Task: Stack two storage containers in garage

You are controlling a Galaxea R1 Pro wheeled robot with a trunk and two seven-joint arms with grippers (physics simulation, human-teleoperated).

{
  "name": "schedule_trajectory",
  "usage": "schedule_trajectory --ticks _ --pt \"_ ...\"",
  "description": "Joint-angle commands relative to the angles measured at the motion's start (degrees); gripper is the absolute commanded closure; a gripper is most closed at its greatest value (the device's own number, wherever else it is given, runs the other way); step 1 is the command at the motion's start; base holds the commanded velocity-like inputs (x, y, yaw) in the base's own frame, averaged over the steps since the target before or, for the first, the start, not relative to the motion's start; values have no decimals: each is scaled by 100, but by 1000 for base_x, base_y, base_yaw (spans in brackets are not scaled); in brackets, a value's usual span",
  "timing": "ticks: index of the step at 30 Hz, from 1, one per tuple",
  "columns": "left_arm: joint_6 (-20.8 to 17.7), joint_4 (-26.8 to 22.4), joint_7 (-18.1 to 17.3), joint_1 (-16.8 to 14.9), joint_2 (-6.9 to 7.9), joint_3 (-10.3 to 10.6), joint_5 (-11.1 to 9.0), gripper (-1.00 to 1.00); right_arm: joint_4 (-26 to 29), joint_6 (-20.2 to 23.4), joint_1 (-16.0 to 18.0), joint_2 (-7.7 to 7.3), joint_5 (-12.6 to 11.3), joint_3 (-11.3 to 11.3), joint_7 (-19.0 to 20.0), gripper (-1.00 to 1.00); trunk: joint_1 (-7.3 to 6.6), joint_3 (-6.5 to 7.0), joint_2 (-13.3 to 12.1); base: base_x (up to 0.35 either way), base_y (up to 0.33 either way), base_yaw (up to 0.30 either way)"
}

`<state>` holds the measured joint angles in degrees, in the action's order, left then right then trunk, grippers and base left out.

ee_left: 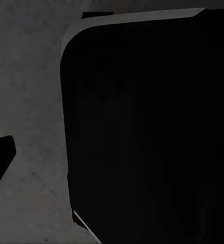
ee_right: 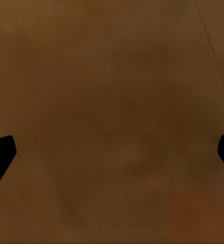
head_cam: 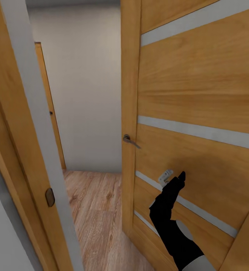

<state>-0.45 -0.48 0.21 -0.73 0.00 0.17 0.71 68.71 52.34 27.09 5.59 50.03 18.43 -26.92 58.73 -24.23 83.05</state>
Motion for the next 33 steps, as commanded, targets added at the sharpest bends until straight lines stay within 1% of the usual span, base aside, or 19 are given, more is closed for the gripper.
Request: schedule_trajectory --ticks 1,9,16,24,33 --pt "-6 -5 3 0 0 0 8 -100 -2 22 7 -4 -54 -73 -24 -100 0 -6 3 53 -28 0" --pt "-1 -2 6 -2 0 0 1 -100 2 22 7 -5 -54 -101 -24 -100 0 -6 3 131 -114 0" --pt "-1 -3 3 -2 0 0 0 -100 2 22 14 -5 -54 -107 -27 -100 0 -6 3 20 -17 0" --pt "-4 -5 1 1 0 0 -2 -100 4 22 15 -5 -54 -172 -26 -100 0 -6 3 8 -1 0" --pt "-3 -5 5 0 0 0 -17 -100 3 22 15 -6 -54 -181 -24 -100 0 -6 3 172 -63 0"
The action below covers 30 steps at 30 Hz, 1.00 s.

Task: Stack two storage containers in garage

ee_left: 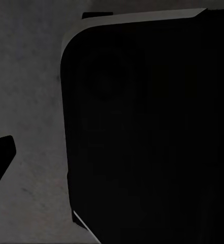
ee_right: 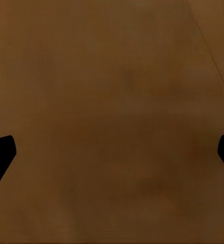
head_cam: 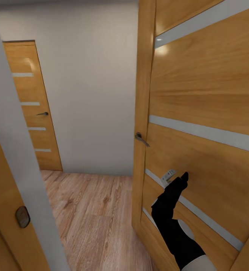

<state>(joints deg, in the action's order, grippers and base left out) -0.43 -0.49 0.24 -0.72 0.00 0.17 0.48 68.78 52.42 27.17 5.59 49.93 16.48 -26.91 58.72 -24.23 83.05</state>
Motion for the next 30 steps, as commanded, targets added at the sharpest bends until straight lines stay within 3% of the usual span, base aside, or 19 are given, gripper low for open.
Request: schedule_trajectory --ticks 1,13,21,30 --pt "-4 -4 2 -1 0 1 5 -100 -4 14 8 -5 -44 13 -25 -100 1 -5 3 49 -23 0" --pt "-7 -4 2 -1 0 1 3 -100 -5 14 15 -5 -44 13 -25 -100 1 -5 3 15 -4 0" --pt "-4 -4 2 -2 0 1 4 -100 -5 14 17 -5 -44 13 -25 -100 1 -5 3 195 0 0" --pt "-4 -4 2 -3 0 1 18 -100 -5 14 17 -5 -44 13 -25 -100 1 -5 3 24 0 0"
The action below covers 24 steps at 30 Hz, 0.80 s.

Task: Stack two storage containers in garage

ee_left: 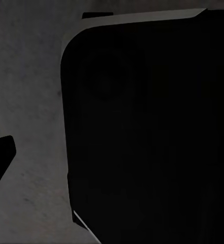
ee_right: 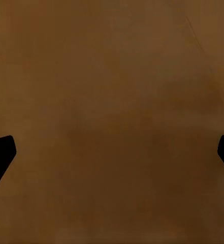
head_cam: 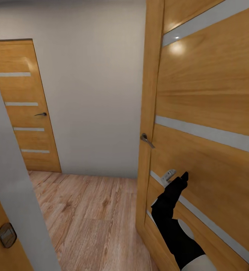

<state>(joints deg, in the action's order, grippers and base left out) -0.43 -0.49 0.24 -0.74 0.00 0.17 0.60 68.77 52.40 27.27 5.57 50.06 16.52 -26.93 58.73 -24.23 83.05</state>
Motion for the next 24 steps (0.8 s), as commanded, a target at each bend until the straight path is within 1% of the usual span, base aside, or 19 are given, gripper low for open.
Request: schedule_trajectory --ticks 1,4,10,19,24 --pt "-7 -4 2 0 0 1 5 -100 -3 16 6 -3 -58 9 -23 -100 0 -6 3 8 0 0" --pt "-7 -4 8 1 0 1 6 -100 -3 16 6 -3 -58 9 -23 -100 0 -6 3 95 -2 0" --pt "-7 -3 11 0 0 1 16 -100 -2 16 6 -3 -58 9 -23 -100 0 -6 3 198 -74 0" --pt "-7 -4 11 2 0 1 19 -100 -3 16 6 -3 -58 9 -23 -100 0 -6 3 21 -9 0" --pt "-6 -4 11 -2 0 1 19 -100 -3 16 6 -3 -58 9 -23 -100 0 -6 3 116 -112 0"
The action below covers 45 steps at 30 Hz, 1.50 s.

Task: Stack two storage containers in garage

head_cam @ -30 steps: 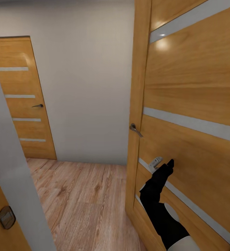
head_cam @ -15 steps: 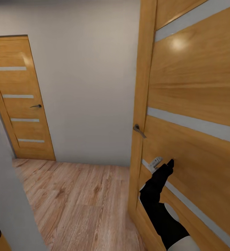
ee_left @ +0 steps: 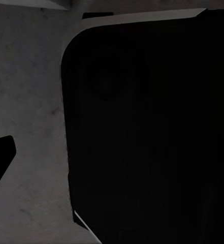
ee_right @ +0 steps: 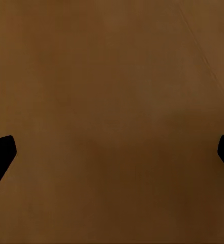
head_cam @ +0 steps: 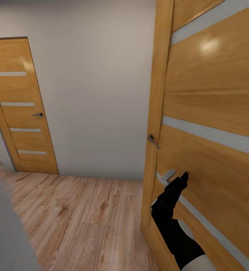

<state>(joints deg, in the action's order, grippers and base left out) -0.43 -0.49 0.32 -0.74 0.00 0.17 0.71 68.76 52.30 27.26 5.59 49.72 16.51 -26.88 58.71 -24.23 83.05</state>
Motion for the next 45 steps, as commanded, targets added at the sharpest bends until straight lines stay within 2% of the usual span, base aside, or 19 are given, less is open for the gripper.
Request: schedule_trajectory --ticks 1,36,38,40,42,43,44,45 --pt "-3 -4 3 1 0 0 8 -100 -3 25 7 -5 -24 10 -28 -100 1 -6 3 113 -107 0" --pt "-6 -4 7 2 0 0 8 -100 -76 15 -5 8 -70 39 12 -100 1 -6 3 18 -7 0" --pt "-6 -3 9 0 0 0 8 -100 -149 2 -12 15 -168 46 26 -100 1 -6 3 0 0 0" --pt "-4 -4 8 2 0 0 8 -100 -352 -33 -15 22 -456 58 35 -100 1 -6 3 0 0 0" --pt "-5 -4 10 1 0 0 8 -100 -791 -126 -18 27 -1102 70 39 -100 1 -6 3 0 0 0" --pt "-4 -4 10 0 0 0 8 -100 -906 -177 -18 28 -1286 73 40 -100 1 -6 3 0 0 0" --pt "-4 -4 11 0 0 0 8 -100 -1105 -320 -18 28 -1651 76 41 -100 1 -6 3 0 0 0" --pt "-5 -4 11 1 0 0 8 -100 -1189 -407 -18 29 -1819 78 39 -100 1 -6 3 0 0 0"
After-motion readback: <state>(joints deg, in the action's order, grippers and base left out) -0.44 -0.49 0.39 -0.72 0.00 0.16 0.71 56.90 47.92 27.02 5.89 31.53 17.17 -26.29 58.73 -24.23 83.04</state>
